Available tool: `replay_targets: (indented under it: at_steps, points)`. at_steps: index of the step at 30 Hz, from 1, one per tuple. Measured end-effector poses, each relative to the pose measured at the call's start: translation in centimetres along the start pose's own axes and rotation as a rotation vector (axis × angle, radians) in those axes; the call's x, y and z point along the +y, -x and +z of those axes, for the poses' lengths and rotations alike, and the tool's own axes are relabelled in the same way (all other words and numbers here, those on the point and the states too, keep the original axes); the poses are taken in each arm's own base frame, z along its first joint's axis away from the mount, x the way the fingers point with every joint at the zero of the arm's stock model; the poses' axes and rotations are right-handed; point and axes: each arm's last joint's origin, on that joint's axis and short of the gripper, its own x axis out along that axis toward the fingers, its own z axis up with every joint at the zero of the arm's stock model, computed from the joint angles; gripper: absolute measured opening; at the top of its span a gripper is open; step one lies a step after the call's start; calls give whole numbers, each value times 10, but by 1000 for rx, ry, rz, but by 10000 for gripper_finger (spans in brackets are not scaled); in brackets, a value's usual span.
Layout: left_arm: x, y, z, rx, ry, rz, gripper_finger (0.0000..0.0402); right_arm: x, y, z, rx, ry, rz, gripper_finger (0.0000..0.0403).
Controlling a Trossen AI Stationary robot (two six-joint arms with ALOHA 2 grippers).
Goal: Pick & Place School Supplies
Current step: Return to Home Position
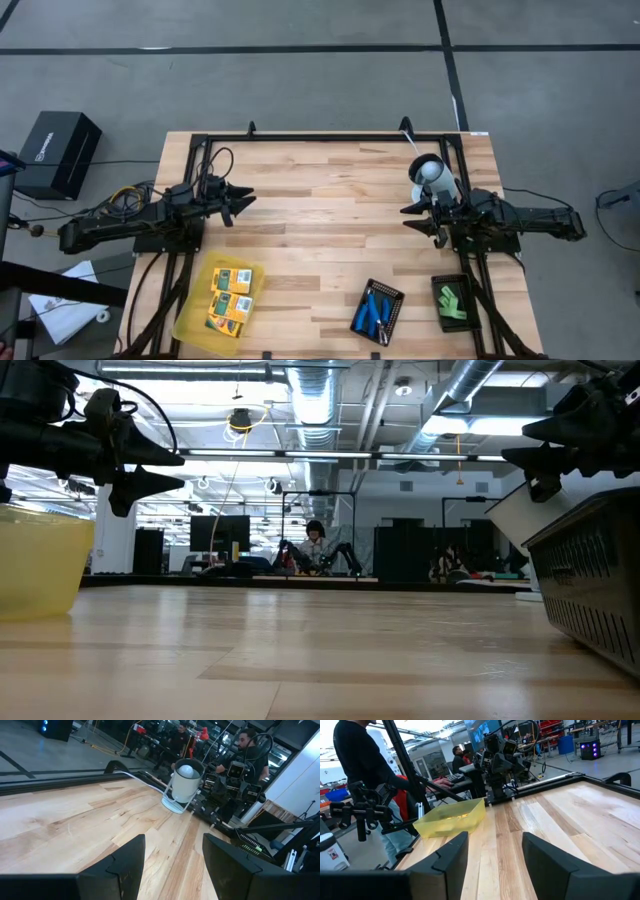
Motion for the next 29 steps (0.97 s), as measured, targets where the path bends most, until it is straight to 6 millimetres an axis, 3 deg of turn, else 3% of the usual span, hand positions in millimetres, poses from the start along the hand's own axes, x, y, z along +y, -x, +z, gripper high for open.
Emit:
replay_targets:
  at_steps: [29]
  points:
    - [0, 0, 0, 2, 0, -3, 192, 0, 0, 0, 0, 0, 0, 179]
